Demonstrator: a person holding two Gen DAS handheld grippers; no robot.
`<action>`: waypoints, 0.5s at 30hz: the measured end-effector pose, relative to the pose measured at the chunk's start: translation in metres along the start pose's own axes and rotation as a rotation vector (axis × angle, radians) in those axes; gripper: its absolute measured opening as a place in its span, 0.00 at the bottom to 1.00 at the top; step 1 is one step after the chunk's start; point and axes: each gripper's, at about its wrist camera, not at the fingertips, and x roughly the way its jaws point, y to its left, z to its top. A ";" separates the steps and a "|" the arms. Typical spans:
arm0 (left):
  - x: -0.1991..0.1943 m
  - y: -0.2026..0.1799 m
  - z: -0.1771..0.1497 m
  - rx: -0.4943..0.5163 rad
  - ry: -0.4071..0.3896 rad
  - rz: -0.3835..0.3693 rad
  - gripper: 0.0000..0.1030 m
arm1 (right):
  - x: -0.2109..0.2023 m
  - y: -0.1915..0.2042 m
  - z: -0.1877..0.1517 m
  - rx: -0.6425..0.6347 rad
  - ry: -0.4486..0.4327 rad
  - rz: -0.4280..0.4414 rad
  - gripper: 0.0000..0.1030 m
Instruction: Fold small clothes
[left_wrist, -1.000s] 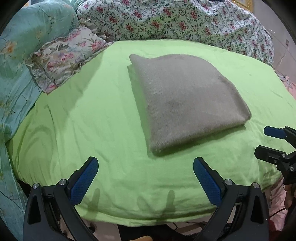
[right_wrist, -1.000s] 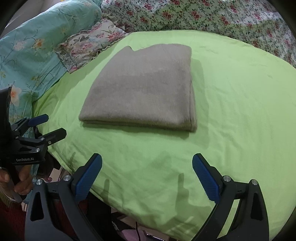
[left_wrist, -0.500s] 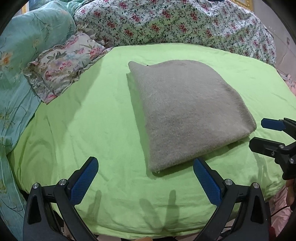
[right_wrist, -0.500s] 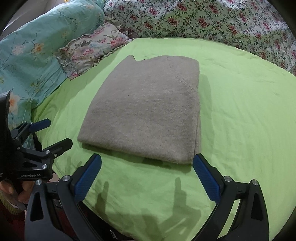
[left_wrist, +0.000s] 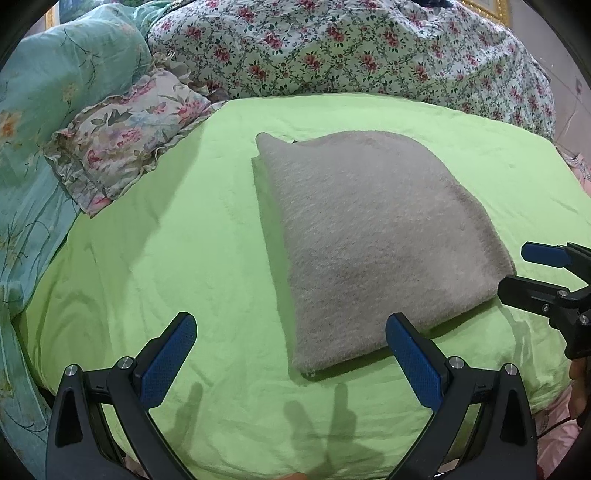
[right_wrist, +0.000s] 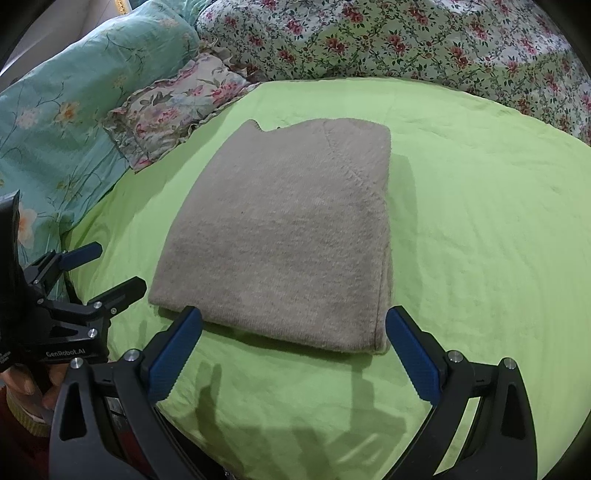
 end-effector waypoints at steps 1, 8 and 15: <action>0.000 0.000 0.001 0.000 0.000 -0.001 1.00 | 0.000 0.000 0.000 0.003 0.000 0.001 0.97; 0.003 0.001 0.007 0.002 -0.006 -0.005 1.00 | 0.002 -0.001 0.004 0.014 0.000 -0.001 0.97; 0.004 0.001 0.009 0.003 -0.008 -0.008 1.00 | 0.002 -0.004 0.006 0.020 -0.001 0.000 0.97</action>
